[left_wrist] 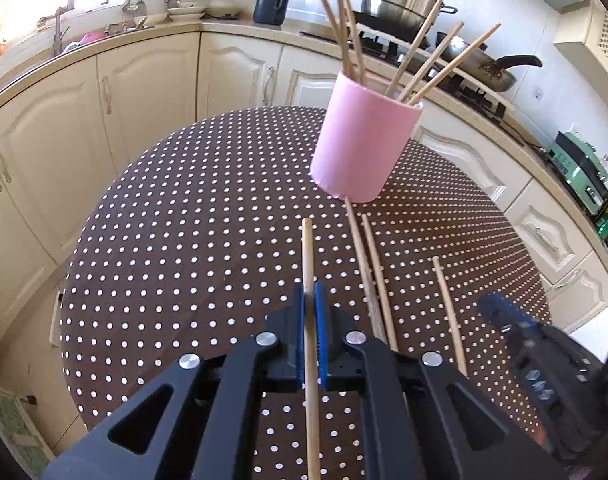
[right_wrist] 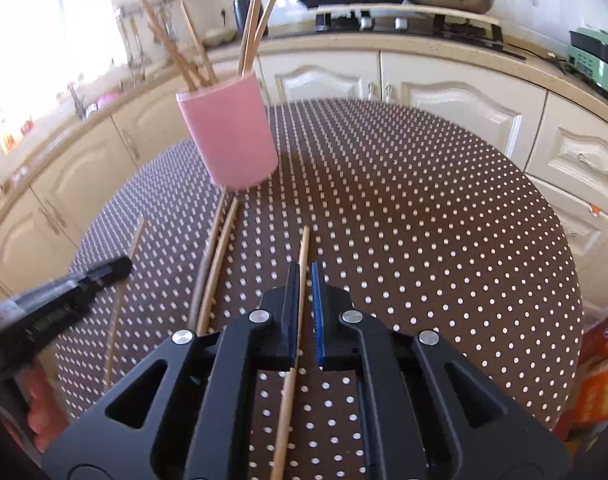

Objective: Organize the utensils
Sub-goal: 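Lift both held chopsticks off the table toward the pink cup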

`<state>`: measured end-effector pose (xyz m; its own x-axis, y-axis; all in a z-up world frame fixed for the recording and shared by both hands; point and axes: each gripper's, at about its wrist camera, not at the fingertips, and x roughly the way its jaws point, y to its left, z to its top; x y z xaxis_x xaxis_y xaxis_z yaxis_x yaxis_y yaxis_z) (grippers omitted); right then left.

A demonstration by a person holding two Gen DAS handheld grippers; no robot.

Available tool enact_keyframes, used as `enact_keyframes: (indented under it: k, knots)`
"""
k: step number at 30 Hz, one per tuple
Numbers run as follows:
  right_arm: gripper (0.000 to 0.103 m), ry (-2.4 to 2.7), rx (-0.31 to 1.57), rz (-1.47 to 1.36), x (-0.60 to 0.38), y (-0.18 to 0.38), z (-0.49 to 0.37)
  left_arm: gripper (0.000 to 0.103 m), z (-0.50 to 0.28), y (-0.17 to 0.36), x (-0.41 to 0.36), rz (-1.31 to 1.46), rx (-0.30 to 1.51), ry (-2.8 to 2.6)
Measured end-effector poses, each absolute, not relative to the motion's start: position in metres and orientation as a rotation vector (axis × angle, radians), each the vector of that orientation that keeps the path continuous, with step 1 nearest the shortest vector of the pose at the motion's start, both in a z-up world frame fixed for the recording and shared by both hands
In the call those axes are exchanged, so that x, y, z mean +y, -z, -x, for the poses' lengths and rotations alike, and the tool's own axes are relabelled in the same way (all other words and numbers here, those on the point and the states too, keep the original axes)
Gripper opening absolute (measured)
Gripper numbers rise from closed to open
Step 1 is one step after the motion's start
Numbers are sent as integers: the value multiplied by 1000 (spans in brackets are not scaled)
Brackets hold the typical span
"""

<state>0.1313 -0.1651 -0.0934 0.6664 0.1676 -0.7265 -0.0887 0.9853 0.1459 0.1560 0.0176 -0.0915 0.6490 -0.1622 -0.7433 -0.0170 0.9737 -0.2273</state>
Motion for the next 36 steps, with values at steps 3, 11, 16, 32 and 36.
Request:
enact_keyframes:
  k: [3,11,16,32,36]
  knots:
    - [40,-120,890,-109,-165,105,-139,6,-156,92,17,214,867,93]
    - [47,-50,895,28,-144,114,-143,6,-156,104,8,195,912,121]
    - [13,-90,886,64,-133,113,-141,6,-155,108,5,178,920,121]
    - [6,-116,819,-78,-153,85,-144,6,-144,80,16,162,769,117]
    - [6,-131,752,-108,-154,66,-139,6,-147,68,18,171,733,116]
